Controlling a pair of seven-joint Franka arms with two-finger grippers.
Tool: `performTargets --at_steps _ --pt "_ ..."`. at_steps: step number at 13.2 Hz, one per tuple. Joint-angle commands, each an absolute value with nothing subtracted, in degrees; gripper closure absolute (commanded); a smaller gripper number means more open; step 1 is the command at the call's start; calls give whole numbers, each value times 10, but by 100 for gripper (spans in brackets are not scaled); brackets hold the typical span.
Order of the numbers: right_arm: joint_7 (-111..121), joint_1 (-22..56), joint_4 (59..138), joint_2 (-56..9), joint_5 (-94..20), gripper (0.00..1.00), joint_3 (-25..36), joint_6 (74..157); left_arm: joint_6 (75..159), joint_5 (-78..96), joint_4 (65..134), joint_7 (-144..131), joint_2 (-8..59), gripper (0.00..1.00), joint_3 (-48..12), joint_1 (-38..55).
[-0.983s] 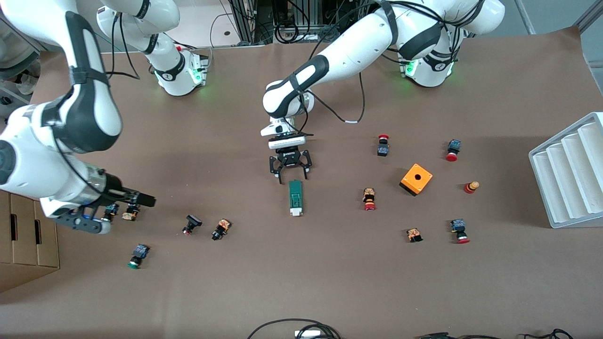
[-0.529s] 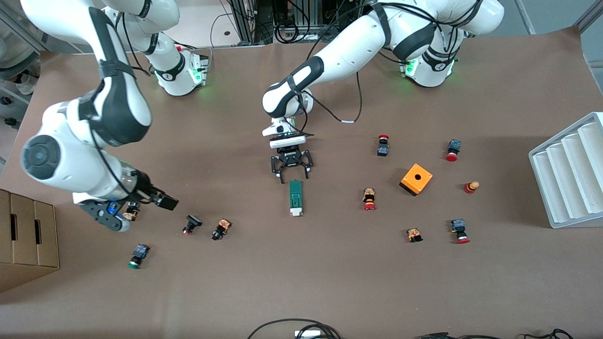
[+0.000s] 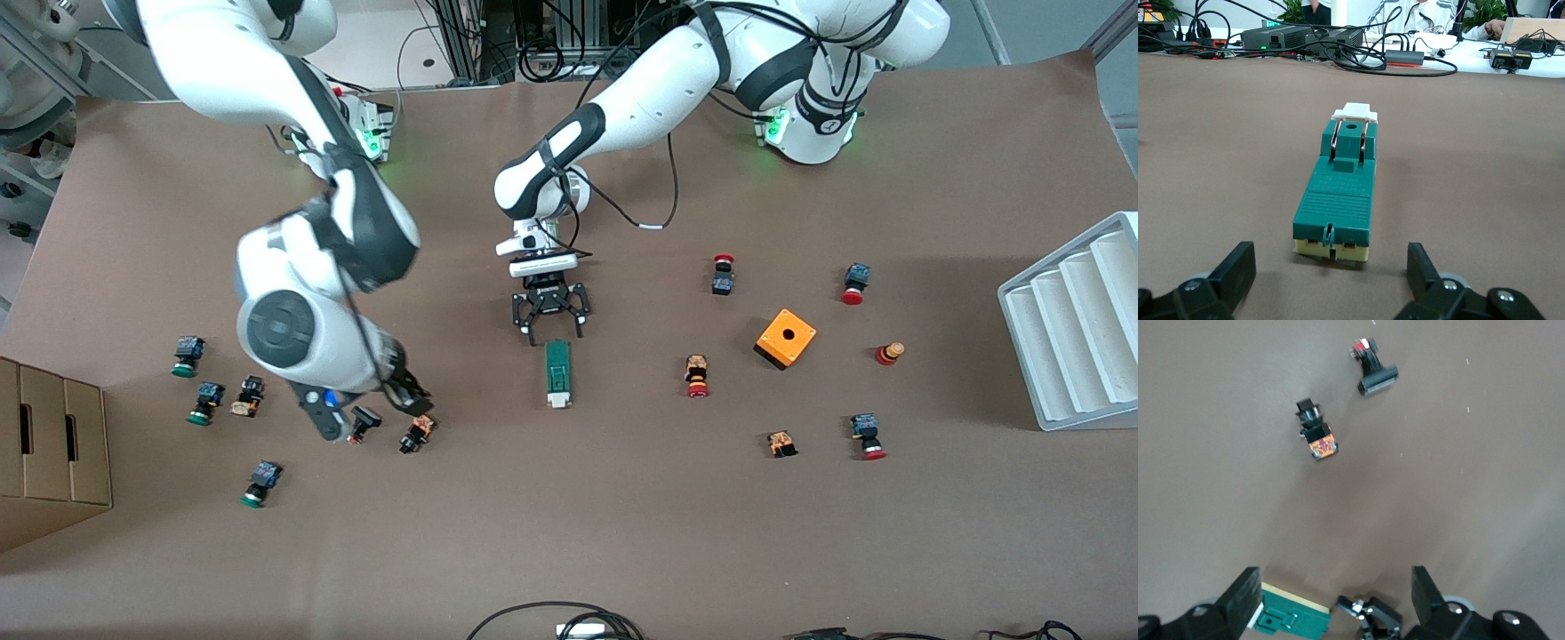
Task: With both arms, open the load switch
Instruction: 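Bring the right gripper above the white lever while the left gripper holds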
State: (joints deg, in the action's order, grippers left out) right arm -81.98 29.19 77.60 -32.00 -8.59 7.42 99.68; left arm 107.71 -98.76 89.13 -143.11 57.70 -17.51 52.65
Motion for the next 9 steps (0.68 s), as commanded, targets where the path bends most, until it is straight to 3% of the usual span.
performTargets --at_steps 1,4,9 --pt "-921 307 722 -380 -125 0 85 974 1072 -996 877 -1446 591 0 -169 534" --pt "-989 321 669 -431 -163 0 87 997 1070 -1011 878 -1457 598 0 -169 534" --pt "-1115 362 627 -504 -201 0 92 1114 1066 -1012 877 -1459 600 0 -169 534"
